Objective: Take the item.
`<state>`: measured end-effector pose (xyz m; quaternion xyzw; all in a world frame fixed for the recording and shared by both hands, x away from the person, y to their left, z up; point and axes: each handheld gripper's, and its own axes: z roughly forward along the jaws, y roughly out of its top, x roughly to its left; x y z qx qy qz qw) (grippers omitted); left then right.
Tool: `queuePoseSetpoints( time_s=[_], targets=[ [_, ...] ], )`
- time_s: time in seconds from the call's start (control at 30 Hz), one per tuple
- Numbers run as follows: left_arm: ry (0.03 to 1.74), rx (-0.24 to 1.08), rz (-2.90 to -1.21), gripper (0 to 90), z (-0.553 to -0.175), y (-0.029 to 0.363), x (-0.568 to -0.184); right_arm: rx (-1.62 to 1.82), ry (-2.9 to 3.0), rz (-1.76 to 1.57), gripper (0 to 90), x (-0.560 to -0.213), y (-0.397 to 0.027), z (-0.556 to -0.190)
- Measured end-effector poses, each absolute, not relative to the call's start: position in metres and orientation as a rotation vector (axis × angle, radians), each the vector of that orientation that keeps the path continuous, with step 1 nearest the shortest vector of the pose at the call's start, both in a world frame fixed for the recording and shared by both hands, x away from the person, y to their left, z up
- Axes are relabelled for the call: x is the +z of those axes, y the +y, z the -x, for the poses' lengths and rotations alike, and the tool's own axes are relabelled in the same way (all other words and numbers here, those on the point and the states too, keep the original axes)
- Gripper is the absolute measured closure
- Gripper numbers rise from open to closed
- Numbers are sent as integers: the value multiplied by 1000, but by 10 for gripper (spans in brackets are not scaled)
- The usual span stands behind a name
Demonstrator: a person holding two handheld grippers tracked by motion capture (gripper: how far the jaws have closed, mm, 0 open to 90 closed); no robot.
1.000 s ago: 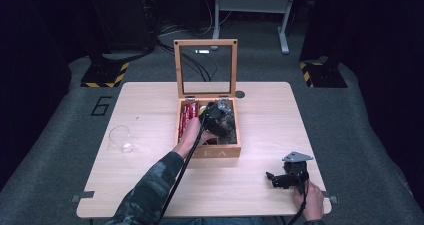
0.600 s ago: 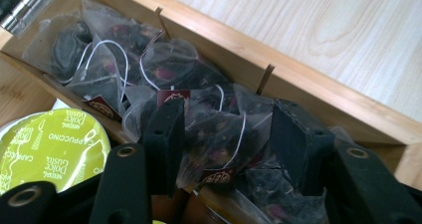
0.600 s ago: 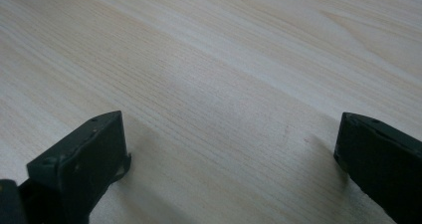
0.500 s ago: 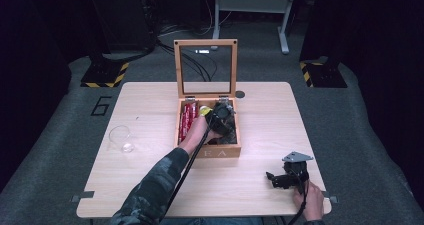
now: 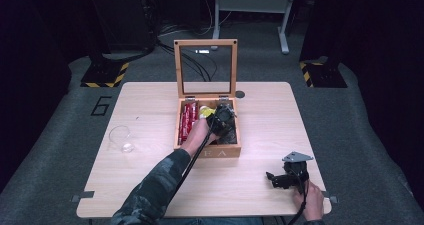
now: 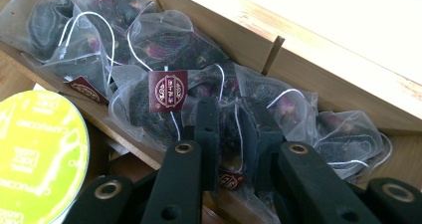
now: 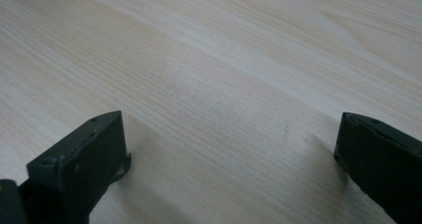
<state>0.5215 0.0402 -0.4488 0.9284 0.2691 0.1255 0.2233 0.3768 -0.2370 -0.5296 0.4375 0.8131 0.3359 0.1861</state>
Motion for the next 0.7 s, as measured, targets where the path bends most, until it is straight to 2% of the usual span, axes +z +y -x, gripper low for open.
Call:
queuePoseSetpoints(
  time_s=[0.27,0.7],
  targets=[
    [736,371,-2501,825,-516,46,-439,946,2290,-1232,0,-530,-237,-377],
    [711,394,-2432,836,-511,54,-422,946,2290,-1232,0,-530,-237,-377]
  ],
)
